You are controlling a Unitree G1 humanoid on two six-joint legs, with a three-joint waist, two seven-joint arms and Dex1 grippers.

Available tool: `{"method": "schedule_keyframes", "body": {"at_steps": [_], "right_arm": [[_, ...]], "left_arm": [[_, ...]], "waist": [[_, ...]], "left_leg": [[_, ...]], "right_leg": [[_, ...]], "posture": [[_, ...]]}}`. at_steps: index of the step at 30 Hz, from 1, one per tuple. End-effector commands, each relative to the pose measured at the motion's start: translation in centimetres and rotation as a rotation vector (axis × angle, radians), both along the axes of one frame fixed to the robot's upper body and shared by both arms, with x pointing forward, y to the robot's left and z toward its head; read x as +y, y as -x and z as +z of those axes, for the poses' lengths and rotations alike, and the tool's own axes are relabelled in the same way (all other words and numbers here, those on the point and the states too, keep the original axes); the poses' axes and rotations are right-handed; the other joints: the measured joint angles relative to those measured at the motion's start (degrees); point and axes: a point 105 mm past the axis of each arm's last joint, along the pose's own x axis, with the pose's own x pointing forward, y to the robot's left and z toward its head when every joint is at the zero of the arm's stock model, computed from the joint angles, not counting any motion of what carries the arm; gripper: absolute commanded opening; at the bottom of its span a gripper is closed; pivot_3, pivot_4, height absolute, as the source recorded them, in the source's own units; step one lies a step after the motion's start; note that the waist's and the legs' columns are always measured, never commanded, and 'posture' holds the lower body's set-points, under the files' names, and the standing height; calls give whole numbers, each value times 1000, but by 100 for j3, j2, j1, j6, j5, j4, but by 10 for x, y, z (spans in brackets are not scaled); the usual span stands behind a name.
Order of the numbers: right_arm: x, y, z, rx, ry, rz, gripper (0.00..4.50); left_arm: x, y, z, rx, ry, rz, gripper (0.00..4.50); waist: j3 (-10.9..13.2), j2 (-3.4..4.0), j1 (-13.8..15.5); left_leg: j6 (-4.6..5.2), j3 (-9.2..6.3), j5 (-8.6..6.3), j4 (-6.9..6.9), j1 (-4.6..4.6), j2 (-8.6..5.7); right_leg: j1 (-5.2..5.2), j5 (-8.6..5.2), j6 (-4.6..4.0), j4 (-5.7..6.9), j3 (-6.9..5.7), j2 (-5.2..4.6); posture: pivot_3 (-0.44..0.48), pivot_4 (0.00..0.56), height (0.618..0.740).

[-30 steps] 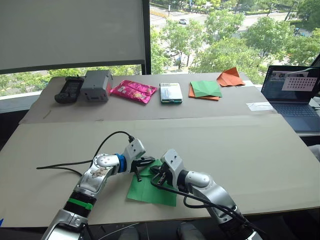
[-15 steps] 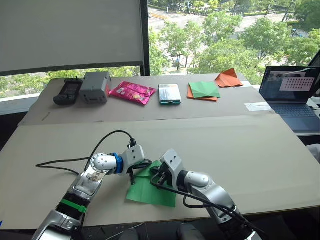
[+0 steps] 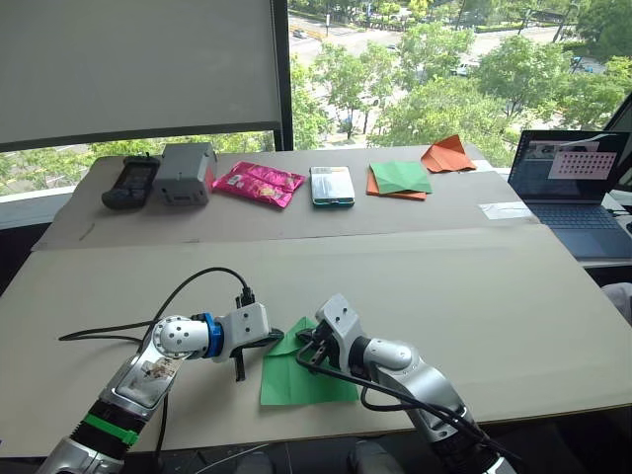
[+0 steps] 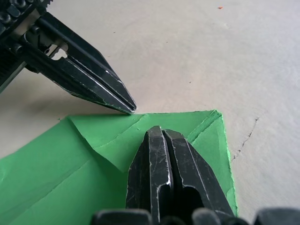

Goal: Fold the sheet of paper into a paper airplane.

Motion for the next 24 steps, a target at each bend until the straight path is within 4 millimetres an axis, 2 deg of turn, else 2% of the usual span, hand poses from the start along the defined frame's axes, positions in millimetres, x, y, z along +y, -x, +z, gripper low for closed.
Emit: {"method": "schedule_keyframes", "body": {"at_steps": [1,4,8,16,19,24], "right_arm": [[-4,1,-8,35,19,-16,0],[-3,2,-9,37,20,-16,0],[-3,1,-9,37,19,-17,0],[-2,1,-9,37,16,-19,0],[-1,1,-10,38,15,-20,0],[-1,1,-9,37,14,-20,0]], "left_arm": [[10,24,-23,145,-43,-14,26],[10,31,-23,172,-25,-18,26],[20,40,-27,221,-34,1,26],[31,45,-30,226,-69,4,26],[35,40,-24,224,-45,33,26],[31,25,-1,246,96,101,26]], "waist": [[1,2,1],[8,8,7],[14,15,3],[16,19,-42],[17,17,-80],[24,7,-122]], "left_leg": [[0,1,0,-2,0,1],[-1,2,0,-2,1,1],[-1,4,-1,-4,0,2],[-4,6,-3,-24,11,3],[-3,6,-2,-29,15,3],[-3,6,-2,-30,14,3]], "right_leg": [[0,0,0,0,0,0],[-2,-1,-2,-1,0,-2],[-4,-2,-4,-2,0,-3],[-7,-5,-8,-2,1,-3],[-6,-5,-10,-2,1,-2],[-8,-6,-10,-1,1,-2]], "posture": [[0,150,740],[0,150,740],[0,150,740],[0,150,740],[0,150,740],[0,150,740]]}}
